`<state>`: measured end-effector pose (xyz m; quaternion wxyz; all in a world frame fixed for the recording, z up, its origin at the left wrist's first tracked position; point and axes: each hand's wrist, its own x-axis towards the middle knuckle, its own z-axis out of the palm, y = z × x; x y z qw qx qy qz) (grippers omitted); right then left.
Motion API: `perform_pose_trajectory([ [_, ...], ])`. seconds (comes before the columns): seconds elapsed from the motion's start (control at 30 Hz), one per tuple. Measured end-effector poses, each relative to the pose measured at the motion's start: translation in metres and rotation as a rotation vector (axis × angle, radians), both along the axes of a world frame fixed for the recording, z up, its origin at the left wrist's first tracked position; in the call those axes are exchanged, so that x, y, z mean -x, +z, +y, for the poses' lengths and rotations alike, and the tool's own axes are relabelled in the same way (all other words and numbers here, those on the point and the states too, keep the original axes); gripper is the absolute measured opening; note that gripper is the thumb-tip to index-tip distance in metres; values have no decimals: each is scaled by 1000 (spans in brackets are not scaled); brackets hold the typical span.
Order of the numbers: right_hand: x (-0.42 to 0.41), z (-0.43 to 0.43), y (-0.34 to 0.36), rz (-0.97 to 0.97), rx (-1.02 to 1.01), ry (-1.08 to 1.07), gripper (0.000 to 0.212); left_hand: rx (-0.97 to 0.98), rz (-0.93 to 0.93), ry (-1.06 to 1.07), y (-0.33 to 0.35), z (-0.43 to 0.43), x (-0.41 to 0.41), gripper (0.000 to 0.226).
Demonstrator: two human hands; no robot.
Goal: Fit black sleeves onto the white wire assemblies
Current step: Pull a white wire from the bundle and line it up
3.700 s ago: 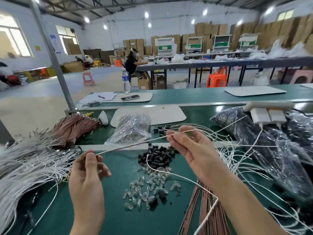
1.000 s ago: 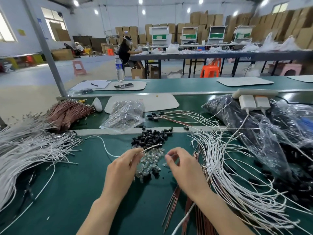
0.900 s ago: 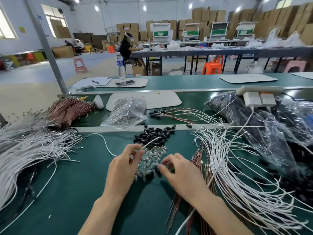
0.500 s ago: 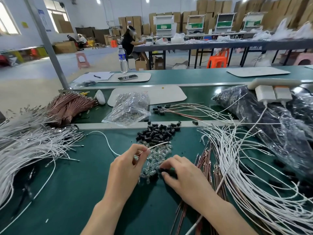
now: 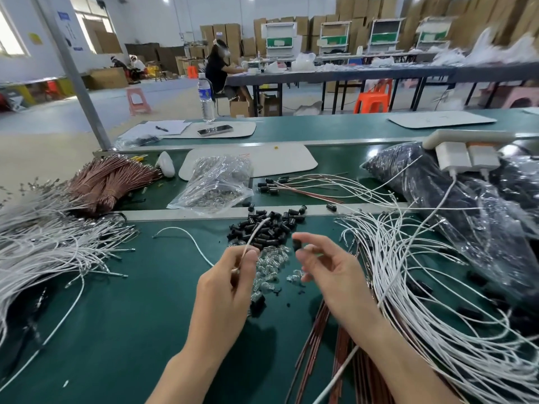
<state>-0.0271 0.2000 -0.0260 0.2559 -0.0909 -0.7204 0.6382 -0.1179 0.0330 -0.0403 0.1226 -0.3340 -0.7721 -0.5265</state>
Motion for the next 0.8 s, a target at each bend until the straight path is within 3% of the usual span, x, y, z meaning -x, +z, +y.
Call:
perform_pose_trajectory([
  [0.13,1,-11,-7,48,-489,-61,27,41,-13,-90,4,8,-8,29],
  [0.23,0,-13,-10,72,-679,-104,30,50,-62,-142,4,8,-8,21],
  [0.43,0,-12,-9,73,-677,-113,35,-76,-193,-160,7,7,-8,18],
  [0.8,-4,-10,-5,121,-813,-241,17,-34,-212,-163,6,7,-10,19],
])
